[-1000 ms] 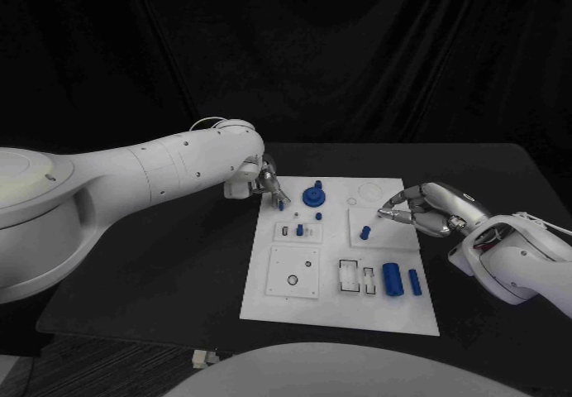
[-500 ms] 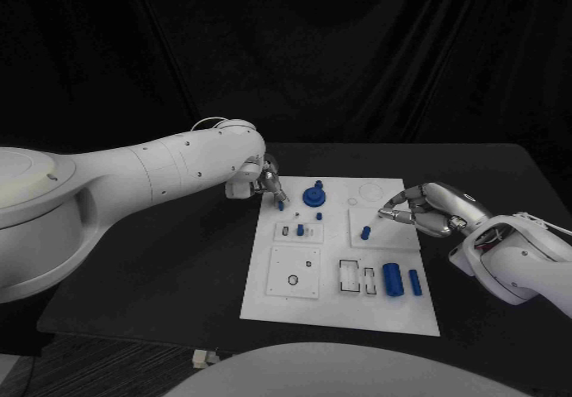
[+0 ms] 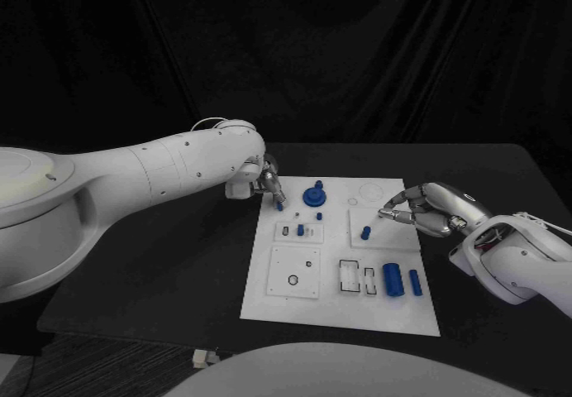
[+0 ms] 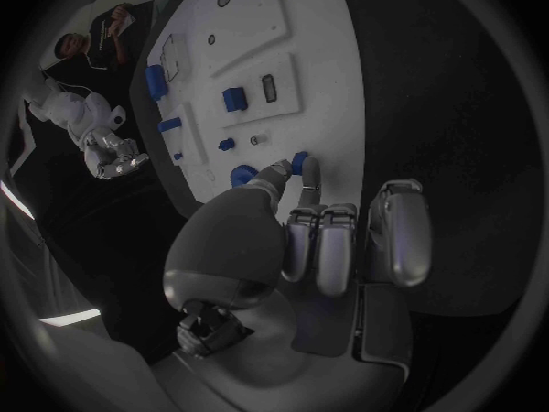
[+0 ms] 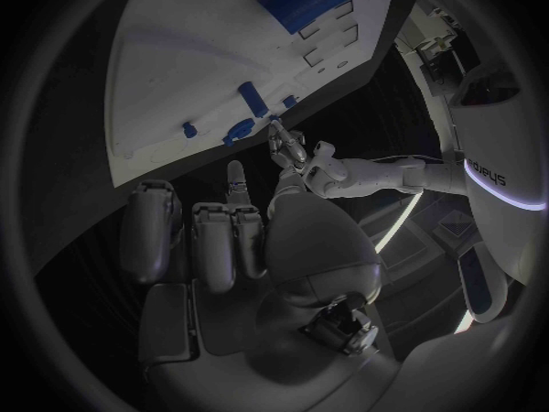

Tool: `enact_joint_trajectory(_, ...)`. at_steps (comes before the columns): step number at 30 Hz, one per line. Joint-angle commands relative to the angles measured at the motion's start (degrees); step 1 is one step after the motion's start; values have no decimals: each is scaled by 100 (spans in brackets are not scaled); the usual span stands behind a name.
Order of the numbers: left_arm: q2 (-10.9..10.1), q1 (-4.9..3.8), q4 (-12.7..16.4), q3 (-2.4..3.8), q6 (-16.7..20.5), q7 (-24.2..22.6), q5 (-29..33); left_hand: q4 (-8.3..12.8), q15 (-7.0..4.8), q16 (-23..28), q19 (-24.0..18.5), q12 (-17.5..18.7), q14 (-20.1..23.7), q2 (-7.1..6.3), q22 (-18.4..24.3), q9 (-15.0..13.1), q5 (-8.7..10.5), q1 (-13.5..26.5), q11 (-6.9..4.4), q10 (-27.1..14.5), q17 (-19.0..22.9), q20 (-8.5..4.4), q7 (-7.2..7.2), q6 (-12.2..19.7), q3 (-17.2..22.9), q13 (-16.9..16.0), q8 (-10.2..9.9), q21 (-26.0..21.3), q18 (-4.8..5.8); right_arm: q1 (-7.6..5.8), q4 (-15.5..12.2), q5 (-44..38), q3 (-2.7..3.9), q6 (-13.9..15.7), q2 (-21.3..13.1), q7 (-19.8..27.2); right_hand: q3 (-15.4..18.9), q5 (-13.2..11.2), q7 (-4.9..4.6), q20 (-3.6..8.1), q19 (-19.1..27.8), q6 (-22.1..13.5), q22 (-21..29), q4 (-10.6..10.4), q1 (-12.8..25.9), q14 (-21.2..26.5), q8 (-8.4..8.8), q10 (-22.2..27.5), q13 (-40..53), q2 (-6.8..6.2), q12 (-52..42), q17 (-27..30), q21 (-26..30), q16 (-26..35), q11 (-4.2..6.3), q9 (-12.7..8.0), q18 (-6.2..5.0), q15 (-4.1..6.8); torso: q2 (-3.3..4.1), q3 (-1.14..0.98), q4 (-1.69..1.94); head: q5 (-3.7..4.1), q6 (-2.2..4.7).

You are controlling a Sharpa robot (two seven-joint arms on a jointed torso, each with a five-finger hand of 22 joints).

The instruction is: Assemble the parts on the task board

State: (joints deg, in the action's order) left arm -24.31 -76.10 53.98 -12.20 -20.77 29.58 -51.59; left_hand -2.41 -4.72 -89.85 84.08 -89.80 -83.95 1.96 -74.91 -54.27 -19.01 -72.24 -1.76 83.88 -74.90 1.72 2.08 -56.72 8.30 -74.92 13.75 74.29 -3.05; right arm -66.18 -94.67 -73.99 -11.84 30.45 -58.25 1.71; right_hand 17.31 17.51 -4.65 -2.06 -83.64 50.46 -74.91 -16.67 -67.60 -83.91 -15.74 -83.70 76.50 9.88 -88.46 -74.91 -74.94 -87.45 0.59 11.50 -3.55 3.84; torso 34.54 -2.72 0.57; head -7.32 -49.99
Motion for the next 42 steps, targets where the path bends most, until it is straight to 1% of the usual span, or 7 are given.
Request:
enact_joint_trajectory(1,-5,8,20,5,28,10,14,115,-40,-15,119,-20,-605,-28,-1106,-33,-29,-94,-48,612,-1510,-40,-28,-9,215,-1508,-31,-36,0,12,2,-10,3,-13,4,-16,30,31,-20,-5,-101,21,-1089,10,5,-508,-8,-498,1073,20,31,-1087,46,37,5,0,33,34,-2,1,1,-5,-1)
enact_joint_trajectory(10,-82,8,100,5,130,63,14,593,-14,-15,137,-20,-605,-326,-1111,-296,-251,160,-6,612,-1510,-35,42,8,1376,-1508,88,-26,6,12,12,-10,3,-18,13,-13,36,30,-25,-12,-42,19,-1048,5,-9,-468,-4,-454,989,24,90,-948,188,139,-2,-3,3,27,2,0,2,-15,-1)
enact_joint_trajectory(12,-117,8,148,5,184,79,14,628,-17,-15,139,-20,-605,-345,-1112,-313,-264,164,-5,612,-1510,-30,47,12,1437,-1508,98,-24,7,12,14,-10,3,-19,14,-13,36,30,-25,-13,-41,19,-1048,5,-9,-467,-3,-454,988,24,91,-945,190,141,-2,-3,3,27,3,1,1,-19,-1)
enact_joint_trajectory(18,-347,-16,526,7,442,195,14,842,-3,-15,133,-20,-605,-458,-1097,-498,-324,358,23,612,-1510,-15,93,31,1959,-1508,233,-82,-3,12,16,-10,3,-14,8,-11,39,28,-27,-15,-16,19,-1031,4,-10,-452,-2,-432,948,27,119,-897,251,178,-3,-3,-10,25,1,0,3,-7,-1)
enact_joint_trajectory(31,-918,-355,1676,6,909,283,15,906,9,-15,120,-20,-605,-468,-1079,-581,-257,436,38,612,-1510,-8,116,79,2145,-1508,285,-152,-15,12,-17,-10,3,10,-32,-24,46,22,-28,-18,11,18,-1013,3,-10,-431,0,-407,899,26,155,-829,313,230,-5,-5,-22,24,-15,-1,4,17,-1)
enact_joint_trajectory(37,-1199,-406,2249,5,1002,307,18,913,13,-15,105,-20,-605,-458,-1069,-606,-197,466,41,612,-1510,-3,117,102,2191,-1508,299,-198,-22,12,-46,-10,3,20,-46,-38,48,20,-28,-19,17,19,-1010,4,-11,-424,1,-398,883,25,166,-807,325,247,-5,-5,-25,23,-18,-4,-6,-1,-1)
enact_joint_trajectory(42,-1295,-413,2511,3,1097,310,18,914,14,-15,103,-20,-605,-455,-1067,-611,-185,472,42,612,-1510,-2,117,106,2200,-1508,302,-204,-23,12,-54,-10,3,23,-40,-49,50,18,-28,-20,31,19,-1000,4,-12,-416,2,-387,861,25,181,-781,358,267,-4,-5,-32,23,-18,-12,-9,-28,-1)
